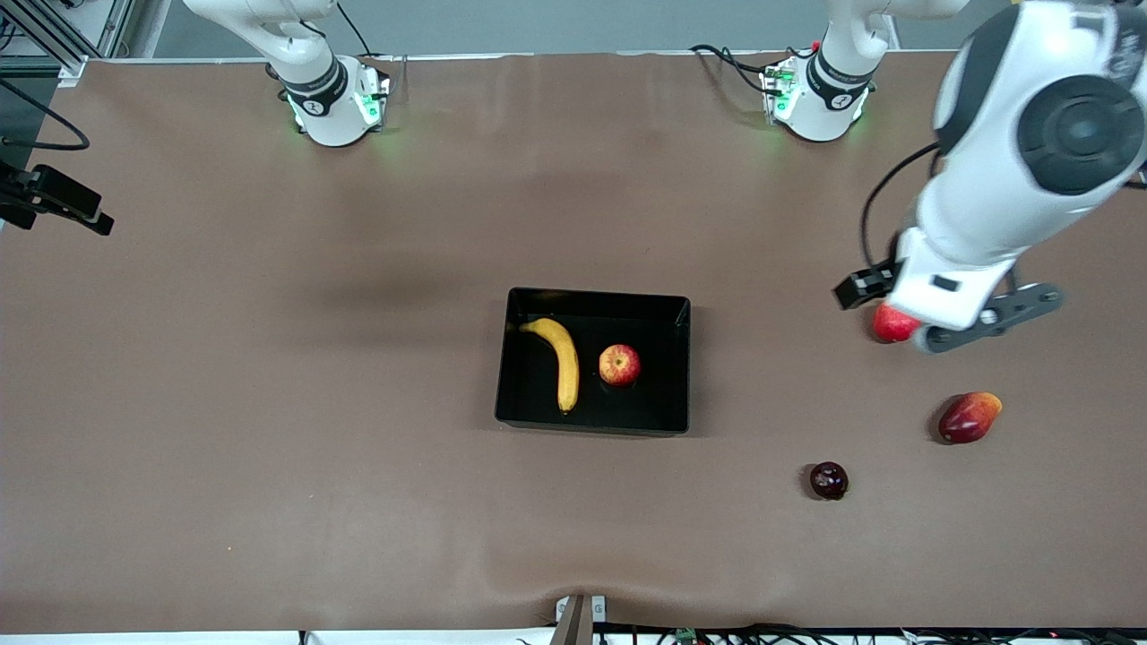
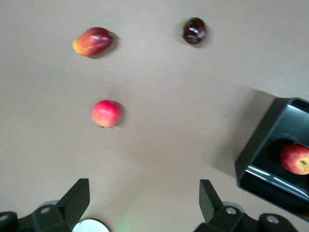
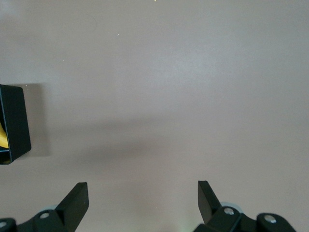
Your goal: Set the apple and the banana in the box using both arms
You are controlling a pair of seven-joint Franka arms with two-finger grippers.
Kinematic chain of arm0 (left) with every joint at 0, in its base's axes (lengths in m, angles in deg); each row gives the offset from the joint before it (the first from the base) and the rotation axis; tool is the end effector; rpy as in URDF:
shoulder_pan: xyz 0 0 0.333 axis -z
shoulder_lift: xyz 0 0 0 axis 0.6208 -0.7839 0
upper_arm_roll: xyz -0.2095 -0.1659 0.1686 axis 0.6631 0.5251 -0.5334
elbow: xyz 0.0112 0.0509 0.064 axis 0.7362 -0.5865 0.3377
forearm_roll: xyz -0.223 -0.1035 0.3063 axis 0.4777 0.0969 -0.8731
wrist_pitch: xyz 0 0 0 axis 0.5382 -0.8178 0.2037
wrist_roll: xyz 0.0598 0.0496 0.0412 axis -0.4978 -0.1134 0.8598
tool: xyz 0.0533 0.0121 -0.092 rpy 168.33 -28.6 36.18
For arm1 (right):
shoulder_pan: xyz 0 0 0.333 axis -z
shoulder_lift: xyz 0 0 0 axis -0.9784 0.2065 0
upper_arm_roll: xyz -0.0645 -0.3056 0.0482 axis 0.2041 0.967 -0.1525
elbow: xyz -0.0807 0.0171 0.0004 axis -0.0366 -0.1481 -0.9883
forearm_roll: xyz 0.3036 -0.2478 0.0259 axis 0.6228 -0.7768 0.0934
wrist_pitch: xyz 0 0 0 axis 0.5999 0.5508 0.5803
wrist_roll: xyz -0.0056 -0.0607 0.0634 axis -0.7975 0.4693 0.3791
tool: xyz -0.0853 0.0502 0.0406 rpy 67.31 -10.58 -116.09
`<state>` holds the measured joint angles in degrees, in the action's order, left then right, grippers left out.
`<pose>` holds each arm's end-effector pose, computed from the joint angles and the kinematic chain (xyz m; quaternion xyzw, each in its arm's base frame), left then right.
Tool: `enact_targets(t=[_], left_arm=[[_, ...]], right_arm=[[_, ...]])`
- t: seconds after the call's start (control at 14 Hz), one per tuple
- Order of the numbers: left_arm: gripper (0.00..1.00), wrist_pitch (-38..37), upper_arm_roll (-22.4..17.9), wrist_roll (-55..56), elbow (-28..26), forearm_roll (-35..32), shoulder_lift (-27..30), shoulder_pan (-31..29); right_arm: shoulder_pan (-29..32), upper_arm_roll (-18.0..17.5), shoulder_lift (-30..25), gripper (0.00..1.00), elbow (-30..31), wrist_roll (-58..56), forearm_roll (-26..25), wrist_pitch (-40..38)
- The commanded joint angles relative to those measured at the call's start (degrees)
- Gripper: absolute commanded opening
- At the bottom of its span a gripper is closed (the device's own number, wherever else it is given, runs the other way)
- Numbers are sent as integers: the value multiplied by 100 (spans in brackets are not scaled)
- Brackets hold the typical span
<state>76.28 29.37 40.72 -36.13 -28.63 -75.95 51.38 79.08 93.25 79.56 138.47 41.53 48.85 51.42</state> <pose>0.6020 -0.1722 0.5854 -0.9790 -0.1730 0.0443 0.0987 0.5365 -0.0404 0.6492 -0.9984 0.0546 0.0060 0.0137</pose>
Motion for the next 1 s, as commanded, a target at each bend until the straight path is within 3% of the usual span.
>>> enact_targets(t=[0.0, 0.57, 0.93], left_arm=[[100, -105, 40, -91, -248, -151, 385, -183], [100, 9, 93, -1364, -696, -90, 1080, -1149], [100, 685, 67, -1971, -1837, 251, 1818, -1484]], right_arm=[[111, -74, 8, 100, -68, -49, -31, -14], [111, -74, 8, 100, -68, -49, -31, -14], [111, -74, 8, 100, -68, -49, -31, -14]])
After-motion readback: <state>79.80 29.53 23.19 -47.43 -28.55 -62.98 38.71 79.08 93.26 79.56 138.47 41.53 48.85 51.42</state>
